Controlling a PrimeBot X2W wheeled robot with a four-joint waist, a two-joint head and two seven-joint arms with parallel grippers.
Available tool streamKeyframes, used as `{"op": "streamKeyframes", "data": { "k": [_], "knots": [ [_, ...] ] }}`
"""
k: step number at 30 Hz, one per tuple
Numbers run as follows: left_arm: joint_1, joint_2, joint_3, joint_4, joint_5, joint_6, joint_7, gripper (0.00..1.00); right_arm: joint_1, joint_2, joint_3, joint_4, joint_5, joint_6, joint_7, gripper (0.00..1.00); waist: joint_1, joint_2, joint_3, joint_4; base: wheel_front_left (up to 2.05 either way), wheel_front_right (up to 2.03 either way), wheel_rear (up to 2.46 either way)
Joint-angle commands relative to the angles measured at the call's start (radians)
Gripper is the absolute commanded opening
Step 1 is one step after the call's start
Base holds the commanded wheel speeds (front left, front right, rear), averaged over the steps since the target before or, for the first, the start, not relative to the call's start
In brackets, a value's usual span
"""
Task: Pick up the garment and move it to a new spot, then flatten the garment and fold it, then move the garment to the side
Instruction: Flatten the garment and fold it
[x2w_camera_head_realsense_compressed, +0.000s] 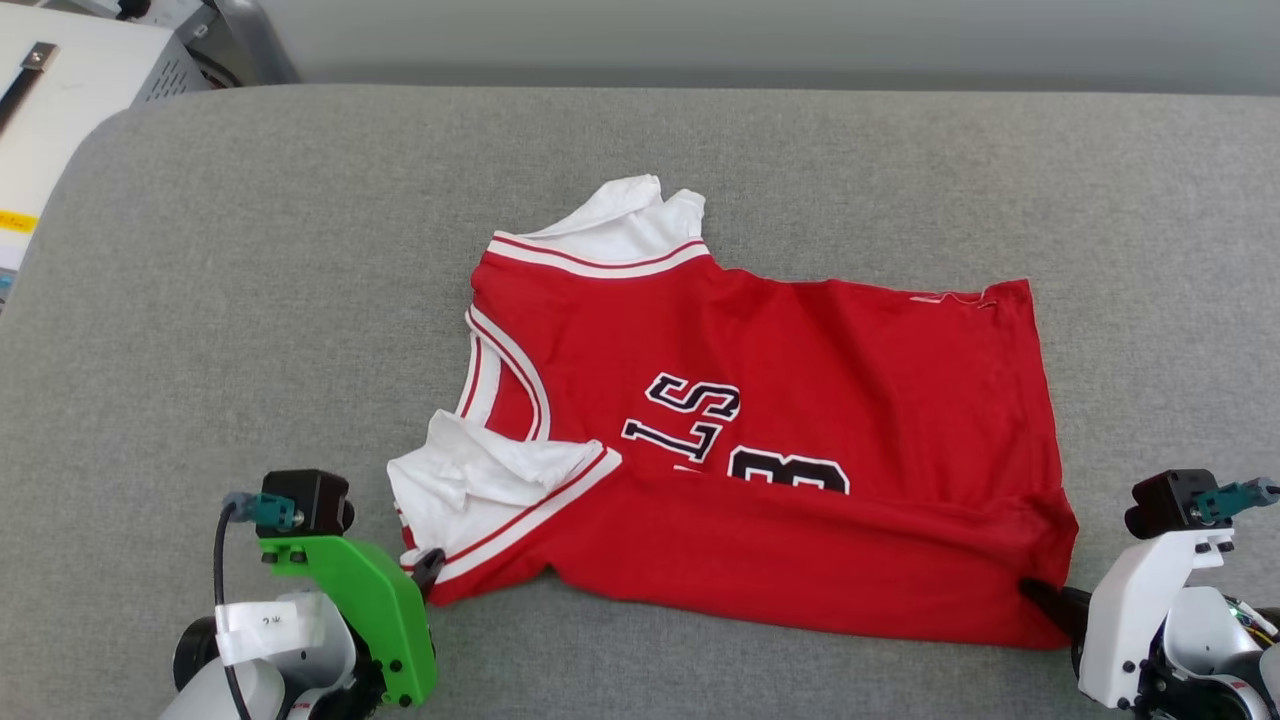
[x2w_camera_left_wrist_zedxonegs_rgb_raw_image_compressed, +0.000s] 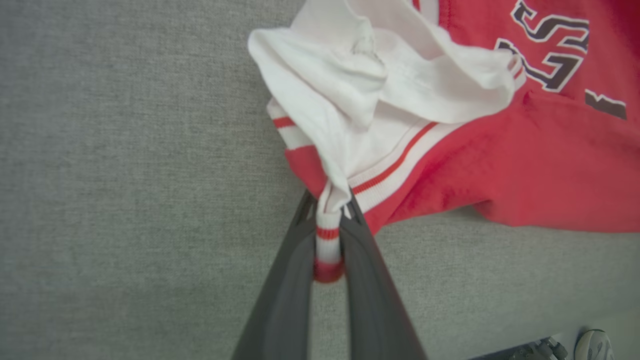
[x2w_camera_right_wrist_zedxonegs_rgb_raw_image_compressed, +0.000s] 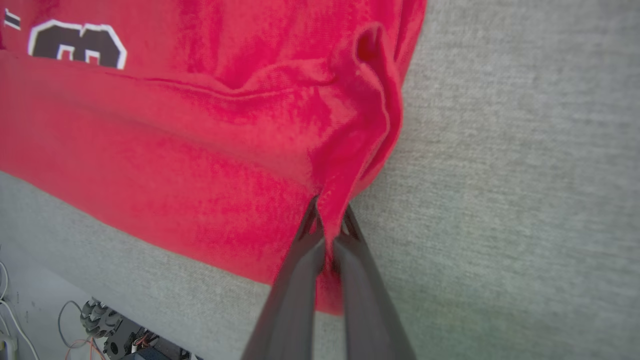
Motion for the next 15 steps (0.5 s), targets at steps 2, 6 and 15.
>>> {"op": "streamKeyframes", "data": {
  "k": [2, 6, 15],
  "knots": [
    [0.037, 0.012, 0.013, -0.006, 0.007, 0.015, -0.011, 0.00, 0.010, 0.015, 0.002, 0.013, 0.006, 0.000, -0.004, 0.00, 0.0000, 0.0000, -0.064, -0.017, 0.00, 0.00, 0.00],
    [0.088, 0.032, 0.021, -0.042, 0.004, 0.033, -0.013, 0.00, 0.044, 0.012, -0.042, -0.018, -0.003, 0.000, -0.008, 0.00, 0.0000, 0.0000, -0.116, -0.024, 0.00, 0.00, 0.00],
    [0.257, 0.063, 0.037, -0.115, -0.025, 0.089, -0.010, 0.00, 0.214, 0.055, -0.164, -0.113, -0.052, 0.000, 0.034, 0.00, 0.0000, 0.0000, -0.185, -0.035, 0.00, 0.00, 0.00]
  ]
}}
